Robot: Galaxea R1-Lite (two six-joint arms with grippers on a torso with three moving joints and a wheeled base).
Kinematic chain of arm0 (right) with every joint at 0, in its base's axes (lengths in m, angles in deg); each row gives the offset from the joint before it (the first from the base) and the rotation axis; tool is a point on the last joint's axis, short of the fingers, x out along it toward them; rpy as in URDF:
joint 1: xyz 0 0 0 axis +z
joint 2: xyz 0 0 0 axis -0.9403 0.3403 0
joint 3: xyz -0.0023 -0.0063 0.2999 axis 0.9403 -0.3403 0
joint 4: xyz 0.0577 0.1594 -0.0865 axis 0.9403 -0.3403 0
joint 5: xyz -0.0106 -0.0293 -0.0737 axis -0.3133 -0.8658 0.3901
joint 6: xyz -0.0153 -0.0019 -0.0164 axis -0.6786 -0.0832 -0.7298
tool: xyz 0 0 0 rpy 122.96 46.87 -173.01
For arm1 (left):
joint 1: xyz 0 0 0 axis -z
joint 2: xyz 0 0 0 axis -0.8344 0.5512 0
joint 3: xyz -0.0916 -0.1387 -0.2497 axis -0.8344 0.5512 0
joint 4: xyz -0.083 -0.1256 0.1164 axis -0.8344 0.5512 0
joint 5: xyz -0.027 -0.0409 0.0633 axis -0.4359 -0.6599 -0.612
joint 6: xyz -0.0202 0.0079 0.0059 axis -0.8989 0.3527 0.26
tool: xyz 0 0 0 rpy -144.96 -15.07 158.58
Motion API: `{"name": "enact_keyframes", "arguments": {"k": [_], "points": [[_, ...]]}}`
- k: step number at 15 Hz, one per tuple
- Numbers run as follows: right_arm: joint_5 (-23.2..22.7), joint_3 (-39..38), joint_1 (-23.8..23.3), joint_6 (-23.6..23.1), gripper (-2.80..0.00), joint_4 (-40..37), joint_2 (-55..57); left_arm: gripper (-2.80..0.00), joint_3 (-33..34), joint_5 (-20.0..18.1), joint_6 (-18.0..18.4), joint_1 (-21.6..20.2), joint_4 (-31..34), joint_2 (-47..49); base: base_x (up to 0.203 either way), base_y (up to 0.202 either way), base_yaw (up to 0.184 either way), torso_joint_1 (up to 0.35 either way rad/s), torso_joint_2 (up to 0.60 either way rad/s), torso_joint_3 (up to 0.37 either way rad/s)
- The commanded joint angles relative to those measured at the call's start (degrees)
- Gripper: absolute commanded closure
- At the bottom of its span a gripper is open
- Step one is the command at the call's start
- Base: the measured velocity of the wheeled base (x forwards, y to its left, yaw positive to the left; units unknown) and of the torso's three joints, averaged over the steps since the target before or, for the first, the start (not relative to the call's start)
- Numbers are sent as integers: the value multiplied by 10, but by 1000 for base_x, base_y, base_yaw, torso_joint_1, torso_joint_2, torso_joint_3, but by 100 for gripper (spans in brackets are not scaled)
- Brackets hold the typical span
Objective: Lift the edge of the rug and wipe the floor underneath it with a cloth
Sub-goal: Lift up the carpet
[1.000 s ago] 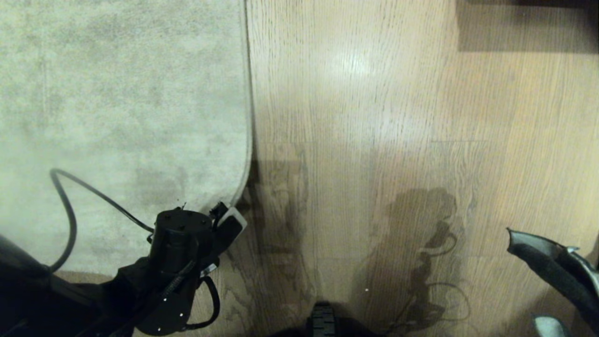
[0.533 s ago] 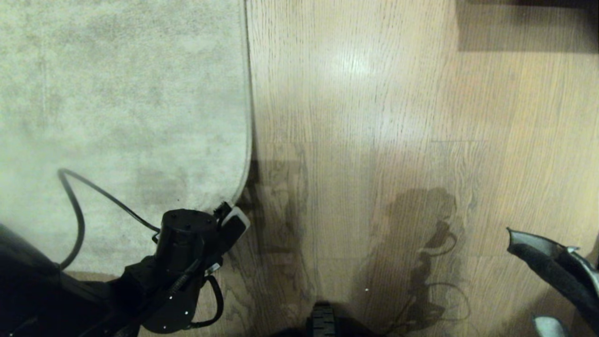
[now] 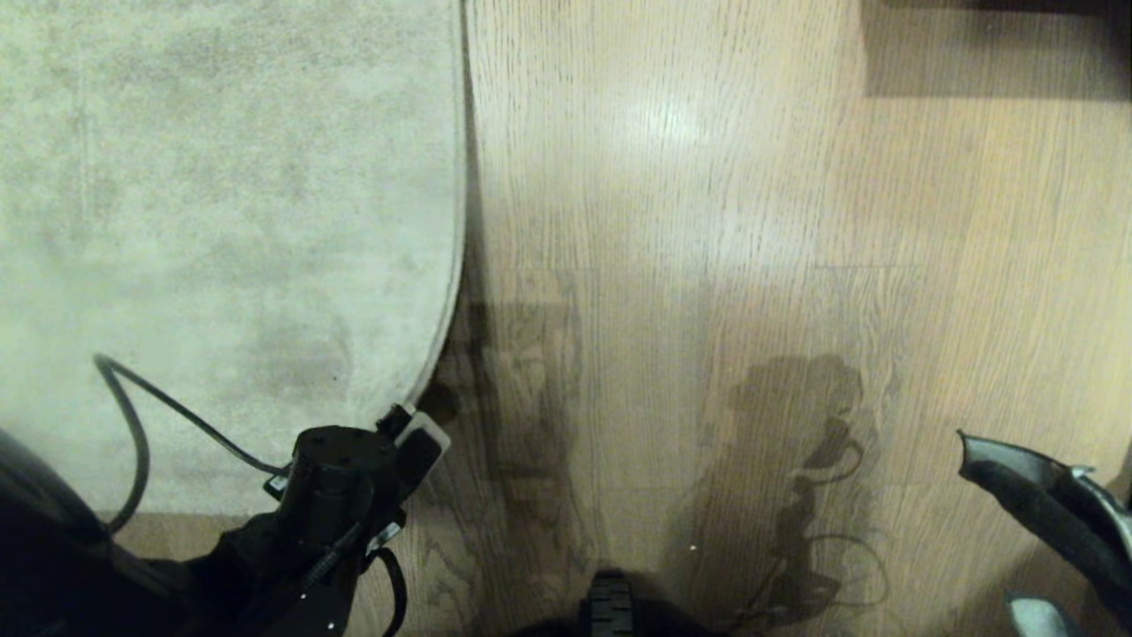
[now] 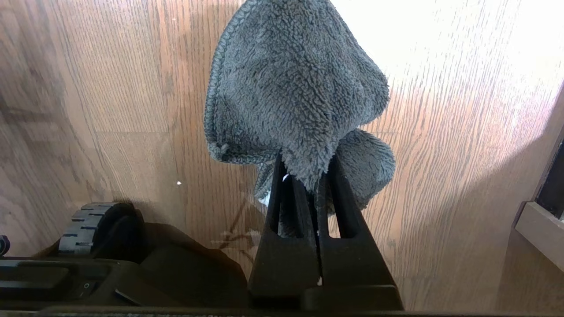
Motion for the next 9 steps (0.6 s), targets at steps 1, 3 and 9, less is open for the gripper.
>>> {"name": "enact_keyframes", "arguments": {"k": [1, 3, 9], "points": [[0, 0, 0, 0, 0, 0, 1, 0, 13, 3, -21, -2, 0, 2, 0, 0, 0, 0, 0, 0], [0, 0, 0, 0, 0, 0, 0, 0, 20, 3, -39, -2, 0, -2, 0, 0, 0, 0, 0, 0], [0, 0, 0, 0, 0, 0, 0, 0, 26, 3, -73, -15, 0, -13, 0, 0, 0, 0, 0, 0]]}}
